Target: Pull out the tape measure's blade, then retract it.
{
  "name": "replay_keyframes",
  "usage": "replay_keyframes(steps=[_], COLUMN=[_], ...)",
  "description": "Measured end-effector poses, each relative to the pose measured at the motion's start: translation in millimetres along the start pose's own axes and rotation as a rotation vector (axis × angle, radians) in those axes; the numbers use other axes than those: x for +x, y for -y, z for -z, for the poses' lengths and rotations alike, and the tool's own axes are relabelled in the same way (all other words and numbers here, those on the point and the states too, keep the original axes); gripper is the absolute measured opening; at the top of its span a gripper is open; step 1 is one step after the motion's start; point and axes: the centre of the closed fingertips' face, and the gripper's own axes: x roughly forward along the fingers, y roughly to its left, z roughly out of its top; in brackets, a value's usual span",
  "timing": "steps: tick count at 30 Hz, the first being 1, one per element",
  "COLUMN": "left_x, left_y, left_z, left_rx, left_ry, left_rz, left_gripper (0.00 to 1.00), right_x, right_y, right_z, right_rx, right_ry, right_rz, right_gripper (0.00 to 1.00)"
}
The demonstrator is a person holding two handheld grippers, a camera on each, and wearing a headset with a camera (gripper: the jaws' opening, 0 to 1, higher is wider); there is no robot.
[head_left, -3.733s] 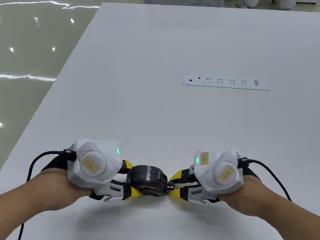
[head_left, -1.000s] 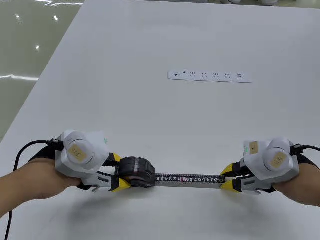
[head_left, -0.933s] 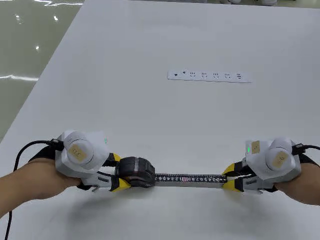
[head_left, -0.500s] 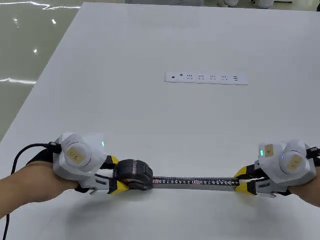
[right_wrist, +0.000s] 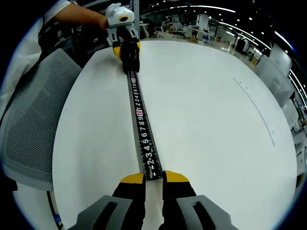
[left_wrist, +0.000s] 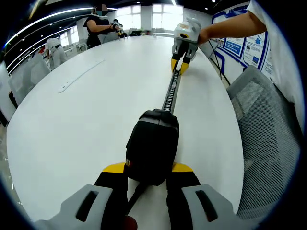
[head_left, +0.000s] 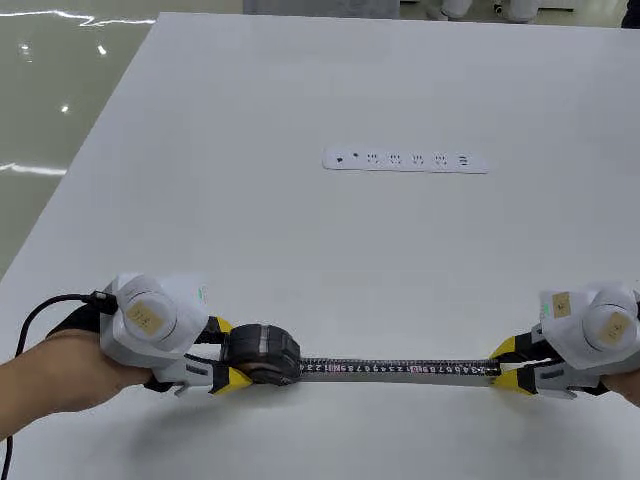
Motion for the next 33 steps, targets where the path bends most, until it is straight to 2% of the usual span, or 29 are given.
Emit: replay_keyframes(steps=[4,19,20,26,27,28,33], left_x=[0.2,0.2,0.2,-0.2,-0.3,-0.3,-0.8], left_y=[0.1,1.2,1.3,1.4,1.2,1.0,1.4], left_z=[-0.4,-1.6,-1.9,-2.6,-2.5,-2.6,-2.5], left_rx=[-0.002,-0.006,0.005,0.003,0.004,0.0,-0.008], left_ry=[0.003,-0.002,-0.004,-0.006,-0.007,-0.007,-0.002], left_rz=[-0.003,-0.029,-0.031,-0.044,-0.046,-0.047,-0.05], left_gripper=[0.26,0.27,0.27,0.28,0.28,0.28,0.28], right_x=[-3.2,-2.5,-2.3,-2.1,-4.0,-1.6,-0.3], right_y=[4.1,1.4,-0.7,1.5,3.3,2.6,-0.7], right_z=[4.0,1.5,2.1,3.3,9.2,4.9,2.7], right_rx=[0.01,-0.003,0.006,-0.011,0.015,0.006,0.027], right_ry=[-0.008,-0.013,-0.015,-0.022,-0.053,-0.03,-0.023], right_rz=[0.021,-0.003,-0.02,-0.014,-0.006,-0.01,-0.015], right_gripper=[0.09,0.11,0.11,0.13,0.13,0.13,0.15])
